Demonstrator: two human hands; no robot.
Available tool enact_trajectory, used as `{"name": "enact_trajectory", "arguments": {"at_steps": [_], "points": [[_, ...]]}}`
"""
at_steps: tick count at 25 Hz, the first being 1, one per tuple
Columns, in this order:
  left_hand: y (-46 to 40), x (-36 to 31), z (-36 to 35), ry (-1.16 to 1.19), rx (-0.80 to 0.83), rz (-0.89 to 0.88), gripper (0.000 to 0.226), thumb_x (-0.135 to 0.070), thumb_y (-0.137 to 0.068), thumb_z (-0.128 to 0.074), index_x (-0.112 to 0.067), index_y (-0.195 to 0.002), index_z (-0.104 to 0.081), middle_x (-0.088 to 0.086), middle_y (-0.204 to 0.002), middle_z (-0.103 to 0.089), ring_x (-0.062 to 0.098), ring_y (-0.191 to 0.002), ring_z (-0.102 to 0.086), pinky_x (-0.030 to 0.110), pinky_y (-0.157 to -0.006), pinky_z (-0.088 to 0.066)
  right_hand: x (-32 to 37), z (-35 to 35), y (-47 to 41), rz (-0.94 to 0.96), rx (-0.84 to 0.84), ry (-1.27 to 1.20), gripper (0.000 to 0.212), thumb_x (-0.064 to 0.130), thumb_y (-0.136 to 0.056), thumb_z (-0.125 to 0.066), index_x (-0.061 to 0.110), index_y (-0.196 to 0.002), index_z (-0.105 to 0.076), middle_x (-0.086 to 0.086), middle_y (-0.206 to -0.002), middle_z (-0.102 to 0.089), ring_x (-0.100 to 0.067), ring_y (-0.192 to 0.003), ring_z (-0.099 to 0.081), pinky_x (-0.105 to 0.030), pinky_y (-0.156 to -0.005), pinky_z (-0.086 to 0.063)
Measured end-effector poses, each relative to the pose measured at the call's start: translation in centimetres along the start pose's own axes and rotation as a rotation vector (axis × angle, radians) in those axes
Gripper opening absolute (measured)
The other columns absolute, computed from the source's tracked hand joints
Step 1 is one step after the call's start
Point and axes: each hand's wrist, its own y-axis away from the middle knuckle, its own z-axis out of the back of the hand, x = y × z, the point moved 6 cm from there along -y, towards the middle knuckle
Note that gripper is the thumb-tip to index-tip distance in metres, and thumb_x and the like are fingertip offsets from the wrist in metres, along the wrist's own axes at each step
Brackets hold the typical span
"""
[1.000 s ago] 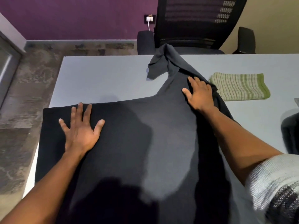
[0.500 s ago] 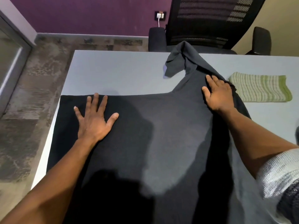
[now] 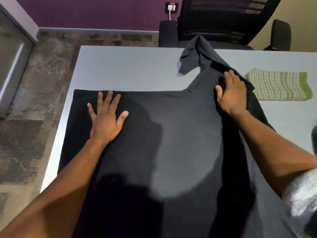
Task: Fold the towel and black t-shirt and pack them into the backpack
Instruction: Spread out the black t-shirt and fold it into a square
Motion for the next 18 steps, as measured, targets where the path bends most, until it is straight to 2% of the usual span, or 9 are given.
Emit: {"name": "enact_trajectory", "arguments": {"at_steps": [3, 6, 9, 12, 16, 18], "points": [[6.4, -0.9, 0.6, 0.017, -0.102, 0.105, 0.063, -0.049, -0.101, -0.04, -0.024, -0.157, -0.026, 0.003, -0.167, -0.015, 0.026, -0.155, 0.004, 0.066, -0.118, 0.003, 2.9, 0.0, 8.4, -0.109, -0.053, -0.143, 0.069, 0.045, -0.1, -0.046, 0.01, -0.156, -0.026, -0.015, -0.165, -0.017, -0.035, -0.15, -0.02, -0.05, -0.12, -0.017], [13.7, 0.4, -1.0, -0.111, 0.003, 0.181, 0.072, -0.057, -0.097, -0.039, -0.028, -0.159, -0.018, 0.002, -0.168, -0.009, 0.027, -0.155, 0.003, 0.066, -0.117, 0.002, 3.0, -1.1, 17.0, -0.078, 0.07, 0.0, 0.07, 0.053, -0.1, -0.038, 0.016, -0.157, -0.026, -0.01, -0.167, -0.016, -0.033, -0.153, -0.014, -0.051, -0.122, -0.011], [15.9, 4.2, -1.3, -0.19, 0.018, 0.138, 0.074, -0.063, -0.098, -0.028, -0.022, -0.16, -0.018, 0.004, -0.168, -0.011, 0.027, -0.155, -0.005, 0.061, -0.12, -0.005, -0.1, -0.9, 17.9, -0.07, 0.106, 0.066, 0.073, 0.058, -0.099, -0.026, 0.015, -0.157, -0.027, -0.008, -0.166, -0.021, -0.031, -0.153, -0.014, -0.051, -0.123, -0.012], [16.9, 6.3, -0.3, -0.109, 0.032, 0.158, 0.079, -0.062, -0.095, -0.021, -0.018, -0.16, -0.017, 0.007, -0.168, -0.011, 0.028, -0.155, -0.007, 0.06, -0.122, -0.008, -0.6, 0.2, 18.6, -0.102, 0.136, -0.005, 0.076, 0.059, -0.097, -0.024, 0.014, -0.158, -0.023, -0.008, -0.167, -0.017, -0.03, -0.154, -0.01, -0.052, -0.124, -0.01], [23.3, 5.5, -0.5, -0.113, 0.042, 0.117, 0.076, -0.061, -0.095, -0.025, -0.022, -0.16, -0.018, 0.007, -0.168, -0.01, 0.029, -0.155, -0.006, 0.058, -0.121, -0.005, 4.5, 0.7, 26.8, -0.102, 0.158, -0.091, 0.077, 0.058, -0.096, -0.032, 0.015, -0.159, -0.023, -0.007, -0.167, -0.014, -0.029, -0.155, -0.009, -0.05, -0.124, -0.007], [26.8, 6.9, -0.7, -0.162, 0.052, 0.068, 0.076, -0.062, -0.094, -0.025, -0.023, -0.16, -0.02, 0.007, -0.168, -0.011, 0.029, -0.155, -0.006, 0.057, -0.121, -0.006, 7.5, -0.1, 32.9, -0.029, 0.208, -0.054, 0.075, 0.059, -0.097, -0.031, 0.018, -0.159, -0.021, -0.003, -0.168, -0.011, -0.026, -0.155, -0.004, -0.046, -0.125, -0.003]]}}
